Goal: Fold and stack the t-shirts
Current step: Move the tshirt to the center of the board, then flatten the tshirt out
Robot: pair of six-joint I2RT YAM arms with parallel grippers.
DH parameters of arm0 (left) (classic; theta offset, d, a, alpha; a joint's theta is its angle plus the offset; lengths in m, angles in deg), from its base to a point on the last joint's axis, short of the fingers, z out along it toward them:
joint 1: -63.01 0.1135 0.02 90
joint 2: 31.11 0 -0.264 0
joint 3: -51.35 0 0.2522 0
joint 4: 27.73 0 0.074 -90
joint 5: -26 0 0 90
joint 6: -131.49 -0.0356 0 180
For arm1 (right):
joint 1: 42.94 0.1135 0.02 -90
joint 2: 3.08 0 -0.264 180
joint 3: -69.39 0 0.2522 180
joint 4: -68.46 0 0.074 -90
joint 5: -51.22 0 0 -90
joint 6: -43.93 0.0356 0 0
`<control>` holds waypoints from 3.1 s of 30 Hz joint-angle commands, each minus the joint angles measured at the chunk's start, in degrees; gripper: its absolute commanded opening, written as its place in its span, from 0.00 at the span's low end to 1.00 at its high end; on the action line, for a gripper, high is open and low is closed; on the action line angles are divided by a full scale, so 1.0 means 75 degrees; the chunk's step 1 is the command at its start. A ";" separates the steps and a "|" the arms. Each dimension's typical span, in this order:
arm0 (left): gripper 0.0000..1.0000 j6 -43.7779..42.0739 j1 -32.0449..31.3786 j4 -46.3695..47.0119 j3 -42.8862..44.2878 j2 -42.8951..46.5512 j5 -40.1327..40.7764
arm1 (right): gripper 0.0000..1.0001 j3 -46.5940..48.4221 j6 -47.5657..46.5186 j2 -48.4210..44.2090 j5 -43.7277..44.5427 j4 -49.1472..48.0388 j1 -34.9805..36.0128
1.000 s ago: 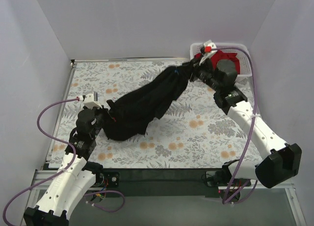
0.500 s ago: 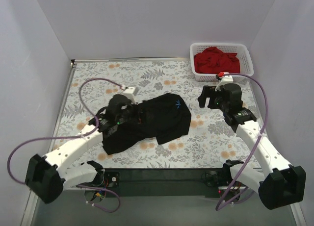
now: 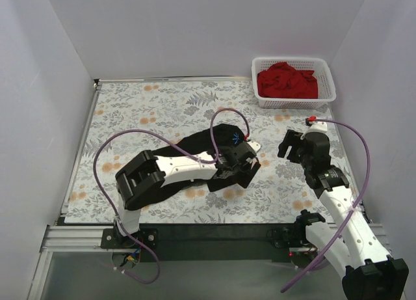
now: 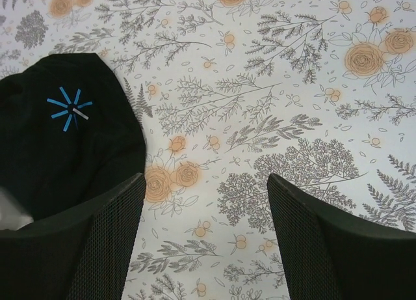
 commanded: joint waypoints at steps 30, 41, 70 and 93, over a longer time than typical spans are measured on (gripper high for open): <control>0.00 -0.0444 0.1962 -0.2262 0.4155 0.0934 0.1619 | 0.67 -0.0782 0.0023 0.0836 -0.4061 -0.2313 0.0261; 0.00 -0.0374 0.4530 -0.2192 0.3665 0.2107 0.1186 | 0.66 0.0331 0.0690 0.4044 -0.4143 -0.4235 0.2699; 0.00 -0.0163 0.7154 -0.2683 0.2924 0.3676 0.1360 | 0.01 0.2765 -0.0442 0.5341 -0.3324 -0.1968 0.1557; 0.00 0.0856 0.7319 -0.2205 -0.0998 0.5681 0.0950 | 0.48 0.7355 -0.2730 0.7015 -0.3416 0.1881 0.0766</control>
